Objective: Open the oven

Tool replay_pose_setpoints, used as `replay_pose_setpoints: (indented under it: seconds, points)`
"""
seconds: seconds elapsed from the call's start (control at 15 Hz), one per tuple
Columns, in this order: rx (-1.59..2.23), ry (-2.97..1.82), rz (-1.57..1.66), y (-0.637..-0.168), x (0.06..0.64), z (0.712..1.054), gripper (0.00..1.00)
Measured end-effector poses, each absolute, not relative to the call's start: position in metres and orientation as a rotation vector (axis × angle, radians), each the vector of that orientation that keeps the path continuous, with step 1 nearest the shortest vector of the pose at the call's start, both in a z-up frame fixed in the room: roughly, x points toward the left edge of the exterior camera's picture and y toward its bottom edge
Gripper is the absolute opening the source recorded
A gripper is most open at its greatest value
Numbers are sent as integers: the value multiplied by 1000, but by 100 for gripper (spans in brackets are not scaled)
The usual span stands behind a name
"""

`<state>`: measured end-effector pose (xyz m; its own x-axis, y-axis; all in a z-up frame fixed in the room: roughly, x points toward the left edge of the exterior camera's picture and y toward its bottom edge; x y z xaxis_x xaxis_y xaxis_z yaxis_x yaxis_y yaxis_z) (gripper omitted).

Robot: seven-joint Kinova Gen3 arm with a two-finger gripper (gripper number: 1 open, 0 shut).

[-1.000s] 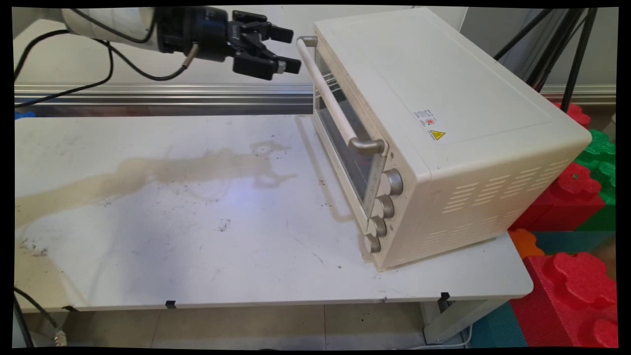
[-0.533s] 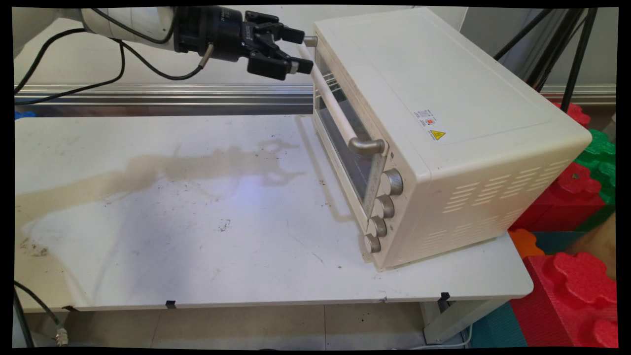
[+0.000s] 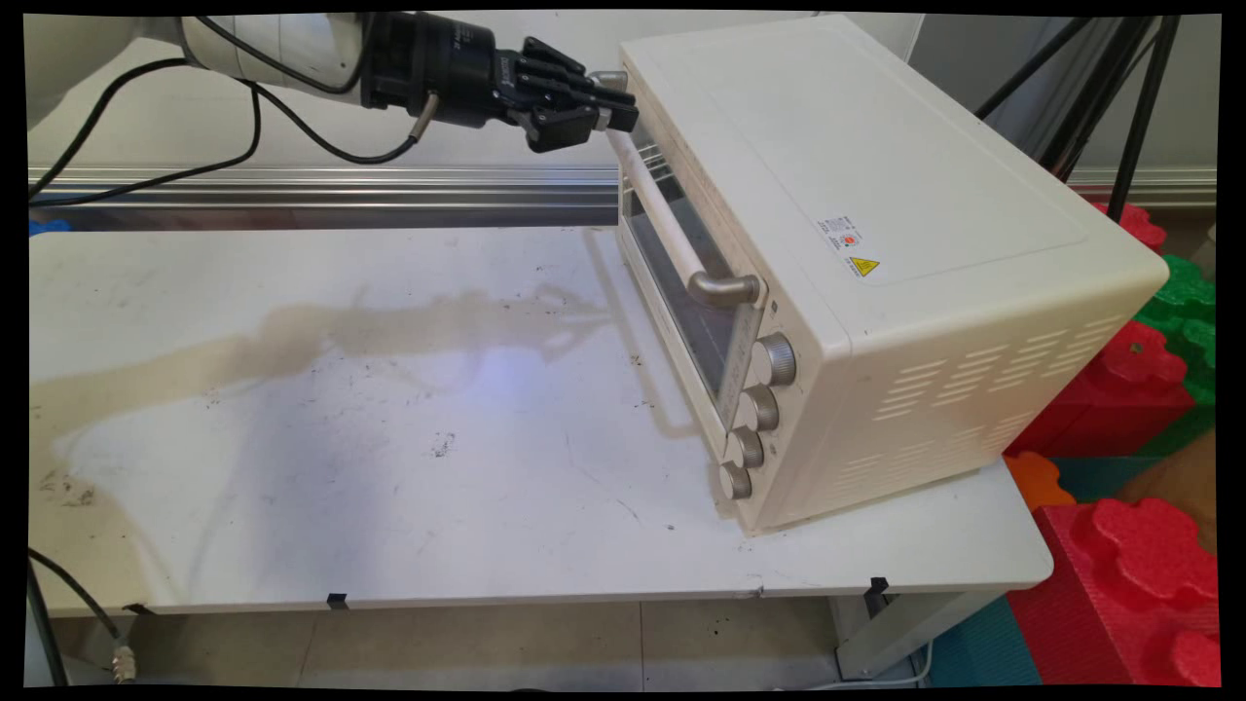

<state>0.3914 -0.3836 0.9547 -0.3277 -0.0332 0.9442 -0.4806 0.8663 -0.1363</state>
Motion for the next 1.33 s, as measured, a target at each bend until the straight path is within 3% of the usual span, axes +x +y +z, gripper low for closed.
replay_pose_setpoints:
  seconds: [1.33]
  points:
    - [390,-1928,447,-392,364,931,0]
